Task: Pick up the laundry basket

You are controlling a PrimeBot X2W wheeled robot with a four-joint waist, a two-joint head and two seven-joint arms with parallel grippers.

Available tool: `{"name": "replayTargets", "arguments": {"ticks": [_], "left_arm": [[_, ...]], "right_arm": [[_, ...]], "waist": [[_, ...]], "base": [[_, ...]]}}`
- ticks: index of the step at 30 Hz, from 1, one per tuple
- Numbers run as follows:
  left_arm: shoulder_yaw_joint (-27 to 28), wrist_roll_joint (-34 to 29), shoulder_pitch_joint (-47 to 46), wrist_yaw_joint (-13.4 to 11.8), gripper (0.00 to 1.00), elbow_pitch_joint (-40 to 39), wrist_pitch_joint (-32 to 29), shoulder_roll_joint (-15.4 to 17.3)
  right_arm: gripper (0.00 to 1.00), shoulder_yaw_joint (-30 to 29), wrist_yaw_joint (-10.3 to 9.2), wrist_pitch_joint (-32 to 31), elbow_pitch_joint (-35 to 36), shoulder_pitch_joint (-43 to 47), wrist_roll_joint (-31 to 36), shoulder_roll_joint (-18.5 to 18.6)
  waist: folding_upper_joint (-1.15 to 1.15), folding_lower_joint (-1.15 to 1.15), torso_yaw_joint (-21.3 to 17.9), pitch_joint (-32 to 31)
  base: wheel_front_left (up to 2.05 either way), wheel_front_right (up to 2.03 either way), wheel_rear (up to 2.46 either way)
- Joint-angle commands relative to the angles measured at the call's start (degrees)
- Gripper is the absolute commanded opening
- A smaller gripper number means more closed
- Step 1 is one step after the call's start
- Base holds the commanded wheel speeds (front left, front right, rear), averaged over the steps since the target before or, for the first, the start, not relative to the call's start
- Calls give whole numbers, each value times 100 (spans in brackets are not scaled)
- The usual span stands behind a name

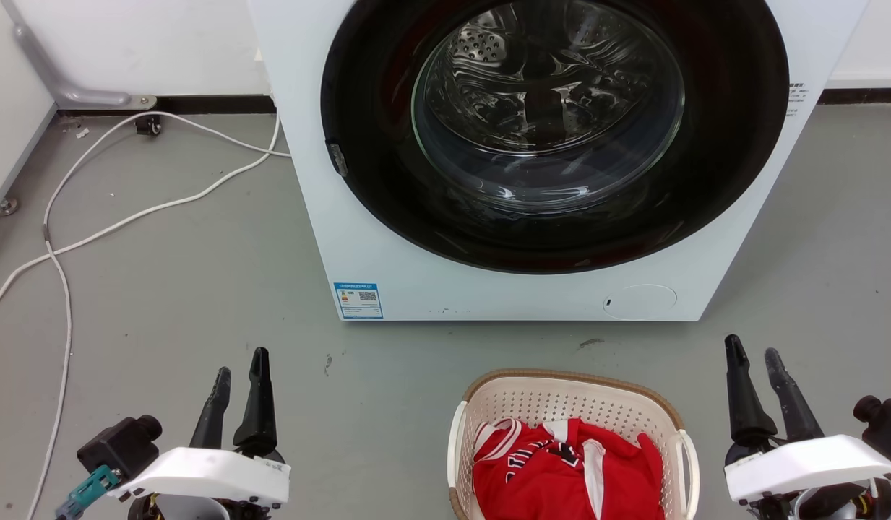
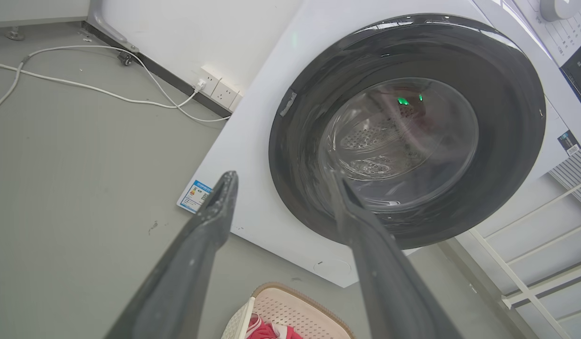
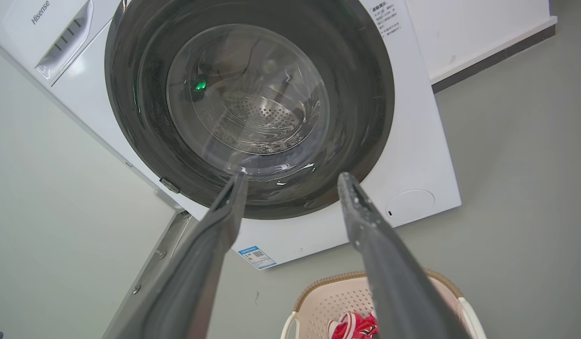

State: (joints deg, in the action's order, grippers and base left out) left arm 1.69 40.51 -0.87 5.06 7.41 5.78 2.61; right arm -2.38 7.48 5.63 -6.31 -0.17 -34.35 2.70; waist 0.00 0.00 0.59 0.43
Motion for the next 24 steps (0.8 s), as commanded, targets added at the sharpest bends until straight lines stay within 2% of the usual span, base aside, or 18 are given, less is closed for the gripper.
{"name": "replayTargets", "arguments": {"ticks": [1,24], "left_arm": [[-20,-232,6,-7,100,-99,66,27],[-138,-1628,125,-143,100,-42,407,29]], "right_arm": [[100,-39,2,77,83,-18,261,24],[100,-9,1,419,207,131,1691,26]], "waist": [[0,0,3,0],[0,0,18,22]], "base": [[0,0,0],[0,0,0]]}}
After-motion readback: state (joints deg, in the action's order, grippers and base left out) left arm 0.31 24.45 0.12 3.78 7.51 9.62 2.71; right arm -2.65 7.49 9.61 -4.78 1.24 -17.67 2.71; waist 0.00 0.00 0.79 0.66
